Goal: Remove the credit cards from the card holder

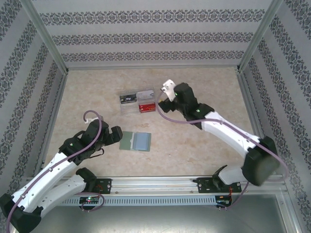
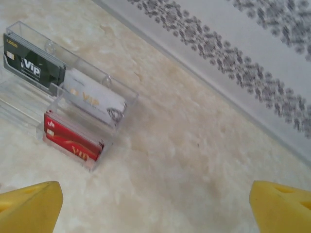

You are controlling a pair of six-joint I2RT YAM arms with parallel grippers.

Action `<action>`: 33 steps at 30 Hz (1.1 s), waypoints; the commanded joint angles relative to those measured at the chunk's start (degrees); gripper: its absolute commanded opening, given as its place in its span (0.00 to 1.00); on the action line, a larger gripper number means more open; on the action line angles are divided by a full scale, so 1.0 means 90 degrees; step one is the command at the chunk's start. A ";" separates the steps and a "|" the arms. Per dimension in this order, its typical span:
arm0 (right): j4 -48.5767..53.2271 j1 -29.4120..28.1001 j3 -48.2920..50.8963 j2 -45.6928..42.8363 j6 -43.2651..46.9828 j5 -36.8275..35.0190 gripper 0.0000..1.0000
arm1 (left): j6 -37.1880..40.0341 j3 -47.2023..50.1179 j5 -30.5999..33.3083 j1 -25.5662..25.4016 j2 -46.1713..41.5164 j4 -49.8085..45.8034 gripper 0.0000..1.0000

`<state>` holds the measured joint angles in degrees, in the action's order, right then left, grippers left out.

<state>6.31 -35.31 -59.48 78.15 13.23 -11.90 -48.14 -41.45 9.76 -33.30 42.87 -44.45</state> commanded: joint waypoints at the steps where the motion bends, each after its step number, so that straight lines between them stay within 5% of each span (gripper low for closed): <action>1: -0.0483 0.0141 0.0931 -0.0674 -0.1007 -0.0083 0.98 | -0.0187 -0.0362 0.0243 -0.0001 0.0252 0.0273 1.00; 8: -0.0952 0.0915 0.2588 -0.2049 -0.1726 -0.0502 0.98 | 0.0482 -0.0705 0.2313 0.0080 0.1271 0.0687 1.00; 13: -0.1381 0.1274 0.3306 -0.2236 -0.1762 -0.1587 0.98 | 0.1965 -0.0153 0.3741 0.0331 0.1346 0.2433 1.00; 19: -0.1723 0.1859 0.3248 -0.1507 -0.1687 -0.1888 0.98 | 0.3656 0.0649 0.3200 0.1817 0.1726 0.4507 1.00; 25: -0.2910 0.2760 0.3426 -0.0643 -0.1960 -0.1226 0.98 | 0.3819 0.0849 0.2273 0.3119 0.3098 0.5355 0.99; 33: -0.4344 0.3043 0.3422 0.0266 -0.1312 -0.0198 0.98 | 0.4184 0.1566 0.1140 0.3543 0.3984 0.7844 1.00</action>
<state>-24.51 -8.95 -29.10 80.62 -0.93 -19.09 -13.58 -27.83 24.71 -2.00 77.47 13.50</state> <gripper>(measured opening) 0.983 0.995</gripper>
